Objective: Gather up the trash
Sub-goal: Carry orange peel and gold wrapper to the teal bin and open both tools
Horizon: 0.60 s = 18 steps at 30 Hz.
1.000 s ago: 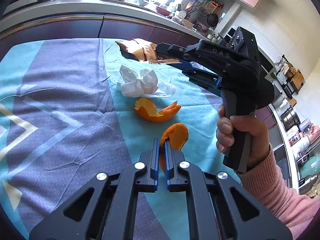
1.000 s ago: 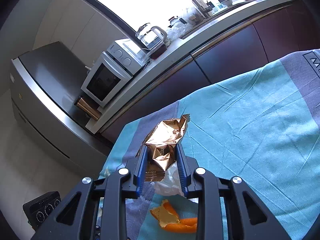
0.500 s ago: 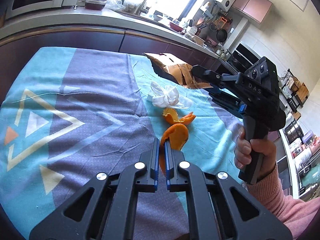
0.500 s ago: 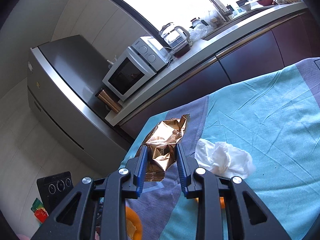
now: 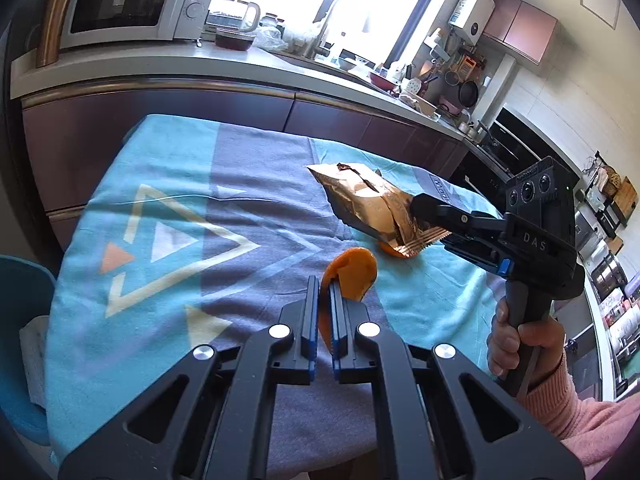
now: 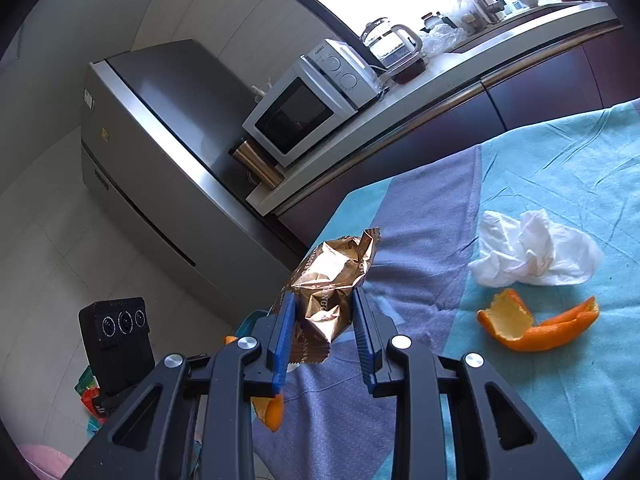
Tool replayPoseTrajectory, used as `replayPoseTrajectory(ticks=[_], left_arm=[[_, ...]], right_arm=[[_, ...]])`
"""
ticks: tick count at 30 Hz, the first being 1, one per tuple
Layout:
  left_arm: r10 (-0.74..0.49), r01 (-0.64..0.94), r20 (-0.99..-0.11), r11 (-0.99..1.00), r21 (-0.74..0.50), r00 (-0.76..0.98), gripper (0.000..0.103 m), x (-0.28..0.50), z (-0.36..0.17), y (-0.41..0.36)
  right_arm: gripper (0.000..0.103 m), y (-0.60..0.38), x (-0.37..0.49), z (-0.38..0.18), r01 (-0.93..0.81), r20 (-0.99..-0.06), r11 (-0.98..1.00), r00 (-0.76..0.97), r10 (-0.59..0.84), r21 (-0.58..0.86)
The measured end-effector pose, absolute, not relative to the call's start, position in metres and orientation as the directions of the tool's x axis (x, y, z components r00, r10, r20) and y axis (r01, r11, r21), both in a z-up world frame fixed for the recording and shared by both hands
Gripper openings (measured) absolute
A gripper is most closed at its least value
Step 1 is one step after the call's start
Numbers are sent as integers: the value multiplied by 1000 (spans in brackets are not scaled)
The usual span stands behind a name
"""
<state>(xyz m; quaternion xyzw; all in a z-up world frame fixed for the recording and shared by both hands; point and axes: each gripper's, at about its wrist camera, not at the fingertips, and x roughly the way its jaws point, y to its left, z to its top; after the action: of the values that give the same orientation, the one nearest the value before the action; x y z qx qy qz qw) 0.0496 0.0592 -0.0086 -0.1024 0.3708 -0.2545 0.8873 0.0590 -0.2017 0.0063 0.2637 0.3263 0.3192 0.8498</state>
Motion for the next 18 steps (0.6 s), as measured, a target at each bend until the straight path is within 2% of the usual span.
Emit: replayPoseTrajectory(ticks=[18], left_arm=[[-393, 214, -615, 914, -346, 684, 5, 13, -3, 147]], right_arm=[[27, -124, 56, 2, -475, -404, 601, 457, 792, 642]])
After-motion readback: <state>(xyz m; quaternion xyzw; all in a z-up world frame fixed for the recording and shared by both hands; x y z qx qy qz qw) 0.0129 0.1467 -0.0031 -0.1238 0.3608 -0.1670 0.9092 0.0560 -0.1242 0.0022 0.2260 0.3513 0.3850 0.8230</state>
